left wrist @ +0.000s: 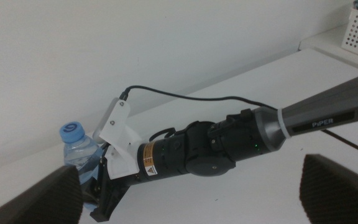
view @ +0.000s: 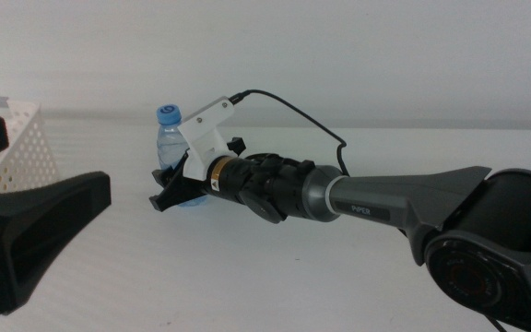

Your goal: Use arms to grab the bottles and put them into the dustbin to the left of the table.

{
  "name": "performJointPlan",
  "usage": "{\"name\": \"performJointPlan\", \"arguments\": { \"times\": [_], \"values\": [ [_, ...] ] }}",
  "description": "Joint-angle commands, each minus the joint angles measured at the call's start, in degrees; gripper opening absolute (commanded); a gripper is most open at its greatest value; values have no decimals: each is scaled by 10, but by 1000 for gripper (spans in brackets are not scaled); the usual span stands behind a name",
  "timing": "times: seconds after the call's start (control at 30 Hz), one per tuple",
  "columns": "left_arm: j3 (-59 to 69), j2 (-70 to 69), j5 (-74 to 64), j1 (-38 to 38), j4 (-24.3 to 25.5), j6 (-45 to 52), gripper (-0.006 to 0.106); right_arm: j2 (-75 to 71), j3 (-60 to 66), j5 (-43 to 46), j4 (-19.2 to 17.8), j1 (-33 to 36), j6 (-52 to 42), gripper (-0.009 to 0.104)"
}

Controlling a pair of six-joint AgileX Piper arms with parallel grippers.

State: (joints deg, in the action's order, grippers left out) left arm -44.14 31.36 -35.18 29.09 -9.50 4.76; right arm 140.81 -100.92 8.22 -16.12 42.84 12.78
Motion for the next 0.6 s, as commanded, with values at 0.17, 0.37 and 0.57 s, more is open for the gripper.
{"name": "performJointPlan", "arguments": {
  "times": [0.17, 0.37, 0.57],
  "values": [
    [2, -3, 11, 3, -4, -1, 94, 11, -8, 59, -2, 2, 11, -2],
    [2, -3, 11, 3, -4, -1, 94, 11, -8, 45, -2, 6, 10, 0],
    [2, -3, 11, 3, -4, -1, 94, 10, -8, 76, -5, 9, 14, 40]
  ]
}}
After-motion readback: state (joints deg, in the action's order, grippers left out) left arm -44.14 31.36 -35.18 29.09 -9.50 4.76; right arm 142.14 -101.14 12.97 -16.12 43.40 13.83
